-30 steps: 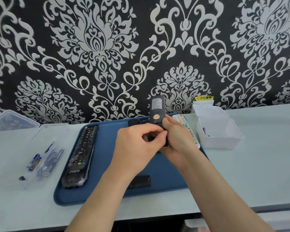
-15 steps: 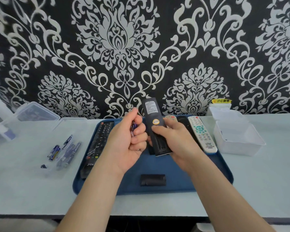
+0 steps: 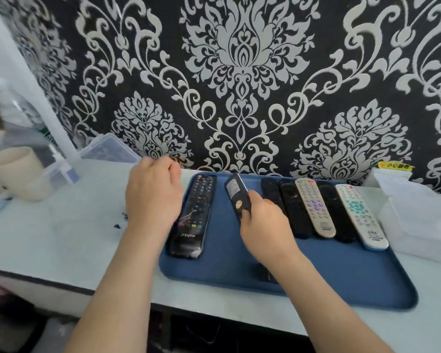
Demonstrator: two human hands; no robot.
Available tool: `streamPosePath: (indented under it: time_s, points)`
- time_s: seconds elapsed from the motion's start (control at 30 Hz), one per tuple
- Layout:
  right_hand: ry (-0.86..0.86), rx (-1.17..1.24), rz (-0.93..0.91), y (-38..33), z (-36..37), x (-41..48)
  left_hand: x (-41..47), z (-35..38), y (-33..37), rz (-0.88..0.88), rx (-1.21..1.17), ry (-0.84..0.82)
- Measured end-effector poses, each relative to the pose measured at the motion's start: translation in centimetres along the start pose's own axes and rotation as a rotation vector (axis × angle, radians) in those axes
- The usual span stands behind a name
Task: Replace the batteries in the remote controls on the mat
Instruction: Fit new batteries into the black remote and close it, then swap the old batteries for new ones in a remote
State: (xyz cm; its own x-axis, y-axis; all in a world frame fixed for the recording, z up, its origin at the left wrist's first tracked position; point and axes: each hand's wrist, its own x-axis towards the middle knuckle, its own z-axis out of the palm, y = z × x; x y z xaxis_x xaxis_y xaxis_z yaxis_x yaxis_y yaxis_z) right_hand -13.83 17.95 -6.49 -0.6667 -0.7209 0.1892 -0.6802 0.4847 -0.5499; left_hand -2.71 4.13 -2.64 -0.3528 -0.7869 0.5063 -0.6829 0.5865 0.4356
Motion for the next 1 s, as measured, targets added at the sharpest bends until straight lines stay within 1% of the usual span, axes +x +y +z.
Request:
streamPosePath:
  time_s: [0.1, 0.17, 0.23, 0.33, 0.4, 0.47, 0.53, 0.63, 0.7, 0.8, 0.87, 0.93, 1.0]
  points:
    - [-0.03, -0.098, -0.015, -0.5, 0.1, -0.1, 0.6, 0.9, -2.6, -0.084, 0.134, -0.143]
    - [-0.016, -0.086, -0.048, -0.5, 0.0, -0.2, 0.5, 1.4, -3.4, -0.132, 0.153, -0.226]
    - [0.039, -0.012, -0.07, -0.4, -0.4, -0.3, 0.6, 1.7, -3.4, -0.12, 0.157, -0.199]
    - [0.117, 0.122, -0.066, 0.3, -1.6, -0.5, 0.8, 1.6, -2.7, -0.091, 0.165, -0.07]
    - [0.155, 0.168, -0.053, 1.3, -2.6, -0.7, 0.7, 1.3, -1.9, -0.084, 0.048, -0.039]
    - [0.223, 0.143, -0.04, 2.7, -3.8, -0.7, 0.2, 1.3, -0.2, -0.017, -0.121, -0.03]
    - [0.307, 0.045, 0.002, 4.6, -5.3, -0.7, -0.9, 1.8, 3.0, 0.117, -0.25, -0.067]
    - [0.335, -0.153, 0.157, 7.5, -7.5, -1.1, -3.4, 3.3, 7.5, 0.348, -0.362, -0.217]
    - [0.348, -0.222, 0.297, 9.9, -9.5, -2.1, -5.3, 4.7, 10.8, 0.517, -0.398, -0.328]
    - [0.448, -0.173, 0.453, 13.0, -12.2, -3.3, -7.8, 6.4, 15.3, 0.676, -0.415, -0.465]
    - [0.491, -0.093, 0.55, 14.6, -13.6, -3.7, -9.1, 6.9, 17.4, 0.72, -0.415, -0.531]
    - [0.461, 0.008, 0.664, 17.0, -15.1, -4.4, -10.4, 7.6, 20.0, 0.756, -0.416, -0.581]
    - [0.373, 0.106, 0.741, 18.8, -15.8, -4.7, -11.3, 8.3, 21.5, 0.757, -0.393, -0.619]
